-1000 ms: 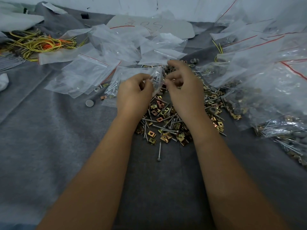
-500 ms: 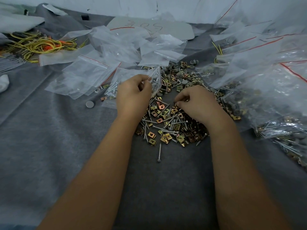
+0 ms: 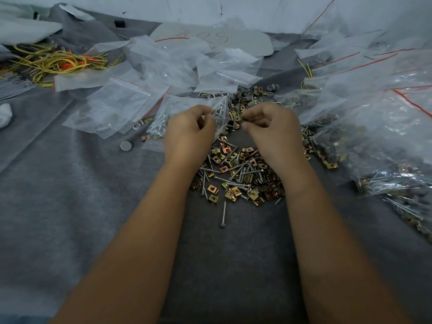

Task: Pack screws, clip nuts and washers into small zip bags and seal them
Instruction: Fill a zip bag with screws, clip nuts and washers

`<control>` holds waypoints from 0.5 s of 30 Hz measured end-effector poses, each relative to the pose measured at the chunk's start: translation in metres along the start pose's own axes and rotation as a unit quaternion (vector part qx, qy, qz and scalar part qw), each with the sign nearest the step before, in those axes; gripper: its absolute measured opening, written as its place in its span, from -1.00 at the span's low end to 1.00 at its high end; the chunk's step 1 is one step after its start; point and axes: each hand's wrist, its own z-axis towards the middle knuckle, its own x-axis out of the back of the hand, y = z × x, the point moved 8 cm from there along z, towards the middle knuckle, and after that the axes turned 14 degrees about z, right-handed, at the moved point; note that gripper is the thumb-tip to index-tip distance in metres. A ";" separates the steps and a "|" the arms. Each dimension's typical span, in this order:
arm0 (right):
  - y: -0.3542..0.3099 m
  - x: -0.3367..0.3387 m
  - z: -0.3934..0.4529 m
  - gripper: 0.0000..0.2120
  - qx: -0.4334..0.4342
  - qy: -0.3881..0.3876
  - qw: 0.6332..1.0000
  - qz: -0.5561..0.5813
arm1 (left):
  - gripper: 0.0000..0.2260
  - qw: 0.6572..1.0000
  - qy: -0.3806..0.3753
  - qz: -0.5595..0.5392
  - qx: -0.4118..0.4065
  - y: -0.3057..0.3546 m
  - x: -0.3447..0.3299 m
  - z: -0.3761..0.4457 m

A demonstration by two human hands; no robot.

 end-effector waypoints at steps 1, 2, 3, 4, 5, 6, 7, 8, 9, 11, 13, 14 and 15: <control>-0.004 -0.002 -0.001 -0.83 0.020 0.003 1.000 0.004 | -0.81 1.000 0.001 0.017 -0.011 0.002 0.000 -0.001; -0.009 -0.006 -0.002 -0.85 0.043 0.004 0.999 -0.001 | -0.81 0.999 0.004 0.032 -0.024 0.006 0.001 -0.002; -0.013 -0.010 -0.002 -0.86 0.065 0.003 0.998 -0.013 | -0.81 0.998 0.007 0.043 -0.036 0.008 0.002 -0.003; -0.015 -0.015 -0.003 -0.86 0.082 0.001 0.996 -0.024 | -0.81 0.998 0.010 0.050 -0.044 0.010 0.003 -0.003; -0.016 -0.019 -0.003 -0.85 0.090 -0.001 0.995 -0.032 | -0.81 0.997 0.011 0.054 -0.047 0.011 0.003 -0.004; -0.015 -0.024 -0.002 -0.83 0.091 -0.004 0.995 -0.038 | -0.82 0.997 0.010 0.053 -0.048 0.011 0.003 -0.004; -0.014 -0.027 -0.002 -0.80 0.087 -0.008 0.995 -0.040 | -0.82 0.998 0.007 0.049 -0.046 0.011 0.003 -0.004; -0.013 -0.030 -0.002 -0.76 0.082 -0.011 0.996 -0.038 | -0.81 0.998 0.005 0.043 -0.041 0.010 0.003 -0.004; -0.013 -0.030 -0.003 -0.73 0.079 -0.012 0.996 -0.033 | -0.81 0.999 0.003 0.033 -0.032 0.009 0.003 -0.003; -0.014 -0.025 -0.002 -0.72 0.081 -0.001 0.996 -0.028 | -0.81 1.000 0.002 -0.004 0.000 0.003 0.003 0.000; -0.013 -0.016 -0.001 -0.76 0.075 0.009 0.996 -0.048 | -0.82 0.998 0.007 -0.048 0.036 -0.004 0.002 0.002; -0.011 -0.012 0.000 -0.77 0.062 0.005 0.996 -0.067 | -0.82 0.997 0.011 -0.062 0.048 -0.007 0.003 0.003; -0.006 -0.011 0.001 -0.76 0.043 -0.009 0.995 -0.092 | -0.79 0.996 0.016 -0.068 0.055 -0.009 0.003 0.003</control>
